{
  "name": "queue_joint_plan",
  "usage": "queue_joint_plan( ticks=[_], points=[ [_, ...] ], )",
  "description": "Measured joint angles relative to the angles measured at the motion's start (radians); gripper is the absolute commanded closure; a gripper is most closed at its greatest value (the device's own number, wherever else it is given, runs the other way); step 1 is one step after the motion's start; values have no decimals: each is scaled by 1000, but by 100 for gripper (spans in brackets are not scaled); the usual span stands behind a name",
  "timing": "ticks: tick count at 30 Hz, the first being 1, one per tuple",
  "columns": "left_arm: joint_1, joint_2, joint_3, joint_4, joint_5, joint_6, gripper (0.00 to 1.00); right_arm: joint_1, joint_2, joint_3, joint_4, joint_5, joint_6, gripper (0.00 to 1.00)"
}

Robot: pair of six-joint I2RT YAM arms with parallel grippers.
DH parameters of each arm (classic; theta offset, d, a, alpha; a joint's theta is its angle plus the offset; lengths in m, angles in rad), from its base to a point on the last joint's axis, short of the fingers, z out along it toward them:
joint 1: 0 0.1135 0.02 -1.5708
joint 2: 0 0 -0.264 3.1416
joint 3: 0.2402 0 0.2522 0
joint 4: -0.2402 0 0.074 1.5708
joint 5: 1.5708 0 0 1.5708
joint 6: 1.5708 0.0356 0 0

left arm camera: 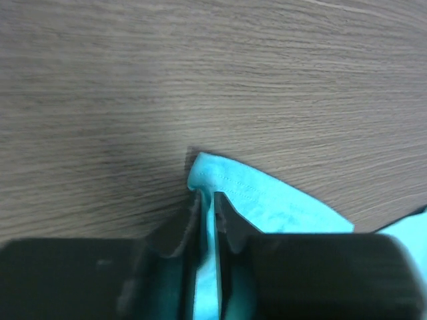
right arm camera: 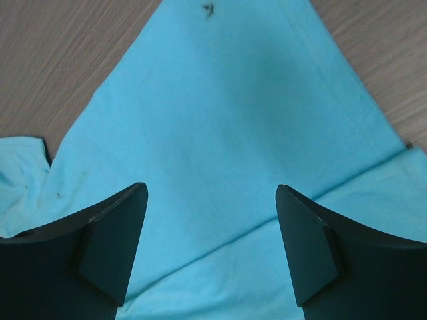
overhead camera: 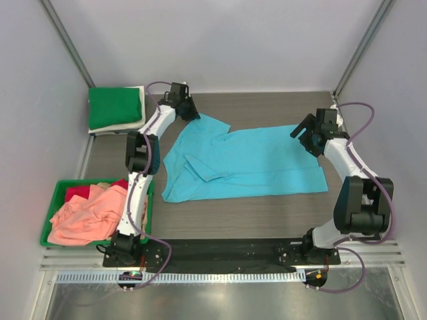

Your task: Fold and stack the t-shirts

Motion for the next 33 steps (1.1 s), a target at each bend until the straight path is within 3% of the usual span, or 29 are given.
queue_joint_plan(
  ticks=[1, 12, 23, 29, 33],
  points=[
    [0, 2, 0, -2, 3, -5, 100, -4, 31, 26, 0, 1, 0, 18],
    [0, -2, -39, 58, 40, -8, 100, -93, 484, 439, -19, 71, -35, 34],
    [3, -40, -122, 125, 40, -16, 100, -90, 809, 776, -43, 134, -122, 37],
    [8, -40, -126, 131, 49, -35, 100, -79, 869, 852, -40, 143, -153, 47],
    [12, -40, -128, 134, 52, -39, 100, -61, 870, 846, -38, 159, -169, 64]
  ],
)
